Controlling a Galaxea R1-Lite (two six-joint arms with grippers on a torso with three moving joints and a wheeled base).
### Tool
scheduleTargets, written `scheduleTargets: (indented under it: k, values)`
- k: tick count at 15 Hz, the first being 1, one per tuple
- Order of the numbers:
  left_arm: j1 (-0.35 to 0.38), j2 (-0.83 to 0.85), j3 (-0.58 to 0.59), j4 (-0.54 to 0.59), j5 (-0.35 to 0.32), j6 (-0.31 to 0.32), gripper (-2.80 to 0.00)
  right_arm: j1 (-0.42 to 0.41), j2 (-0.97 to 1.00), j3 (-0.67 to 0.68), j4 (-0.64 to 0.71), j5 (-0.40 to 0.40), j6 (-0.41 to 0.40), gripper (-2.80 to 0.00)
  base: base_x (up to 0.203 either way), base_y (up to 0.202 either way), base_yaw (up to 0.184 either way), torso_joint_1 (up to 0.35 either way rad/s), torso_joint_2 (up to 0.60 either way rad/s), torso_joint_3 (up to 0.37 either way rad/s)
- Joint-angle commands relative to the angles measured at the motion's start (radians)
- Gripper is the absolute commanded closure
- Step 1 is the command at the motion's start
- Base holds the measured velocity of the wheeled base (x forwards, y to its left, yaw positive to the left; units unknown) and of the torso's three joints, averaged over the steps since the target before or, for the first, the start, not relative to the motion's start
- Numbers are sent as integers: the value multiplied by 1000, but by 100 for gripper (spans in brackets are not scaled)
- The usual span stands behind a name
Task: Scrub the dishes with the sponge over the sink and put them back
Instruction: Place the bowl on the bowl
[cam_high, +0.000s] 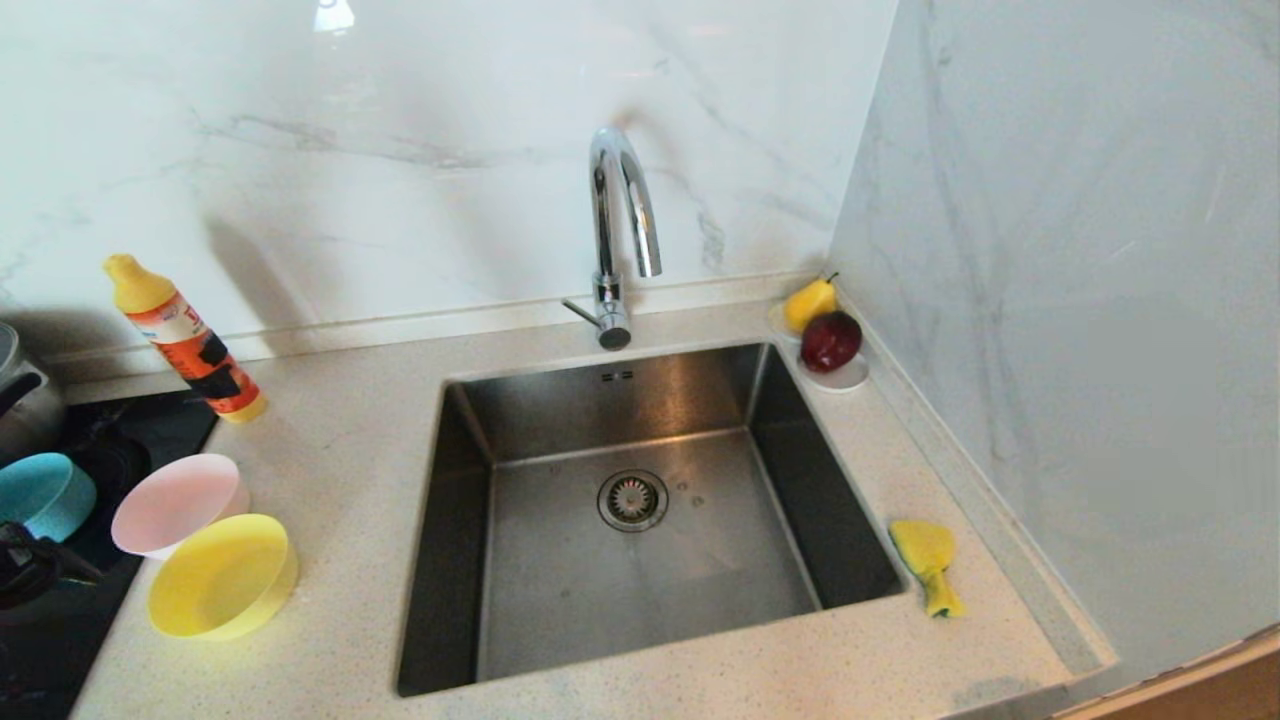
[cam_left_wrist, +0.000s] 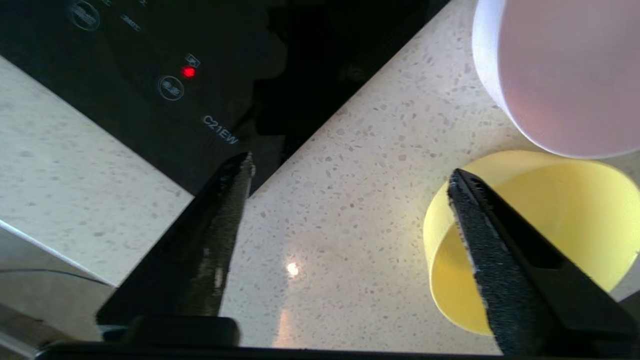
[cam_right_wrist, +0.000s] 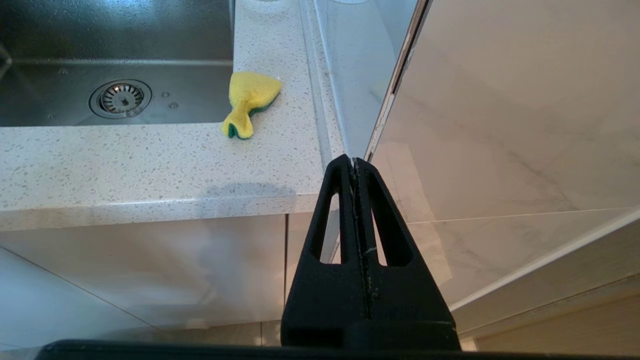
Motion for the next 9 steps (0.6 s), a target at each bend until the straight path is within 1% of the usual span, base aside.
scheduleTargets:
  k: [1,4,7,9]
  values:
    - [1,36,0,2,-25,-7,-280,0,2,0,0,0,-1,0,0,0,0,0,0,0]
    - [1,75,-6,-3,-29,-15,-280,0,2,0,0,0,-1,0,0,0,0,0,0,0]
    - [1,109,-8,-45,-28,-53,-280,0,2,0,0,0,-1,0,0,0,0,0,0,0]
    - [1,110,-11,-48,-28,-54,-280,0,2,0,0,0,-1,0,0,0,0,0,0,0]
